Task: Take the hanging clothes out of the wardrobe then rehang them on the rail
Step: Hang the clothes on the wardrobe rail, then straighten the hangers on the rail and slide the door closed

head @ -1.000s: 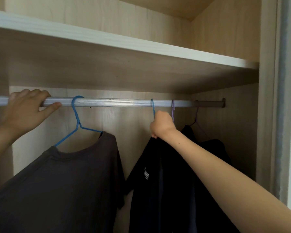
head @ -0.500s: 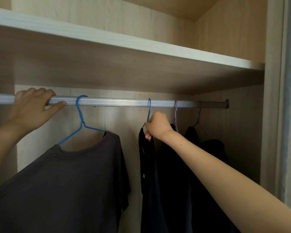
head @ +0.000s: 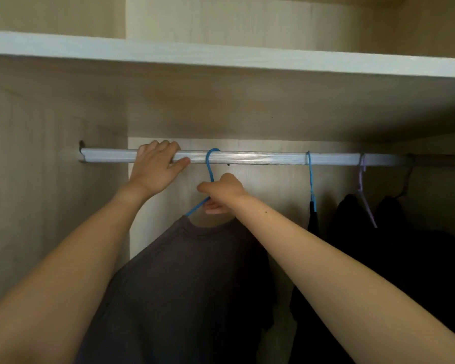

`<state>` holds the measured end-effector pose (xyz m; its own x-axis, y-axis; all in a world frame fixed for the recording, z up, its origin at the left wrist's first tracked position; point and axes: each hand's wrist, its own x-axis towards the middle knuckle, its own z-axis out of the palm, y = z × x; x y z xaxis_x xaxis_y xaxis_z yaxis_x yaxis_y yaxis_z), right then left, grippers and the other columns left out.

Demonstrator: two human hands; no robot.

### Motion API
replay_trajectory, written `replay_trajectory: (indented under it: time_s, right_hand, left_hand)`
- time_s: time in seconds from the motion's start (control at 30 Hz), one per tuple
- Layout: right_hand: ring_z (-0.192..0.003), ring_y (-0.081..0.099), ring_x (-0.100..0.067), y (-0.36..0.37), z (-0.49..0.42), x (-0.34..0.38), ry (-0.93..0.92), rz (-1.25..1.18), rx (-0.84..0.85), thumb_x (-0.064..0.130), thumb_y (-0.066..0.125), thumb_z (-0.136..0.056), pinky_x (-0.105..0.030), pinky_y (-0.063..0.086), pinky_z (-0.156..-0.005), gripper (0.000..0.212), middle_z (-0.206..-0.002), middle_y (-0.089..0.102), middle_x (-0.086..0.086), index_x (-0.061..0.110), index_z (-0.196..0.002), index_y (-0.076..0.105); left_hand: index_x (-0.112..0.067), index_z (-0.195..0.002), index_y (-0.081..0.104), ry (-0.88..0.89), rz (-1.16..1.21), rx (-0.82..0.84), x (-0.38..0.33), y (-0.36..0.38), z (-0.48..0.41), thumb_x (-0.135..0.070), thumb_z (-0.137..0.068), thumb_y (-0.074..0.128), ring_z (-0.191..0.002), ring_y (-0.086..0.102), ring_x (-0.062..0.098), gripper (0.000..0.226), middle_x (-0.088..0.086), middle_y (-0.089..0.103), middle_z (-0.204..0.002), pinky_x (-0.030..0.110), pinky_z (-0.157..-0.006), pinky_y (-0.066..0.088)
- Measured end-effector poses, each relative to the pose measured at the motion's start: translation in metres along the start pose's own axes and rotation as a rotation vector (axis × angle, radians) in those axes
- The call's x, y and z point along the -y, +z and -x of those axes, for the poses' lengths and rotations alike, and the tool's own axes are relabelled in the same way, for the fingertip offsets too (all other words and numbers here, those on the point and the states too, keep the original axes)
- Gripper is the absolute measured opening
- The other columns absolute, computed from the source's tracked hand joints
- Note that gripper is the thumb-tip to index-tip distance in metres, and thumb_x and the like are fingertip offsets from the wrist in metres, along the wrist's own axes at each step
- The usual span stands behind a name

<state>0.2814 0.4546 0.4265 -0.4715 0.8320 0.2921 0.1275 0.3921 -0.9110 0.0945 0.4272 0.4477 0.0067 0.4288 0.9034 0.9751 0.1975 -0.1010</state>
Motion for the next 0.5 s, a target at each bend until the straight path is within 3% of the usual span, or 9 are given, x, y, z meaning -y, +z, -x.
replay_trajectory:
  time_s: [0.2,0.33,0.5]
  right_hand:
    - [-0.057,0.067,-0.022,0.012,-0.011,-0.012,0.124,-0.113,-0.066,0.002,0.064,-0.085,-0.038,0.061,-0.070,0.015,-0.066,0.066,-0.015,0.002,-0.077,0.051]
    - [-0.049,0.065,-0.022,-0.008,-0.010,-0.019,0.112,-0.068,-0.144,0.001,0.059,-0.079,-0.038,0.061,-0.073,0.009,-0.039,0.060,-0.007,-0.001,-0.071,0.055]
    - [-0.042,0.063,-0.020,-0.046,-0.006,-0.030,0.078,0.053,-0.263,0.004,0.055,-0.080,-0.035,0.062,-0.067,0.010,-0.036,0.059,-0.002,0.000,-0.070,0.056]
  left_hand:
    - [-0.019,-0.091,0.055,0.026,0.019,-0.034,0.001,0.003,0.000,-0.048,-0.096,0.044,-0.081,0.039,0.016,0.031,-0.009,0.045,-0.081,0.032,-0.077,0.024]
    - [-0.018,-0.090,0.055,0.038,0.010,-0.045,0.002,0.003,0.000,-0.049,-0.095,0.043,-0.082,0.047,0.022,0.033,-0.008,0.044,-0.081,0.037,-0.079,0.029]
    - [-0.017,-0.091,0.054,0.055,0.020,-0.052,0.001,0.001,0.001,-0.049,-0.095,0.040,-0.084,0.049,0.025,0.035,-0.006,0.045,-0.081,0.038,-0.079,0.029]
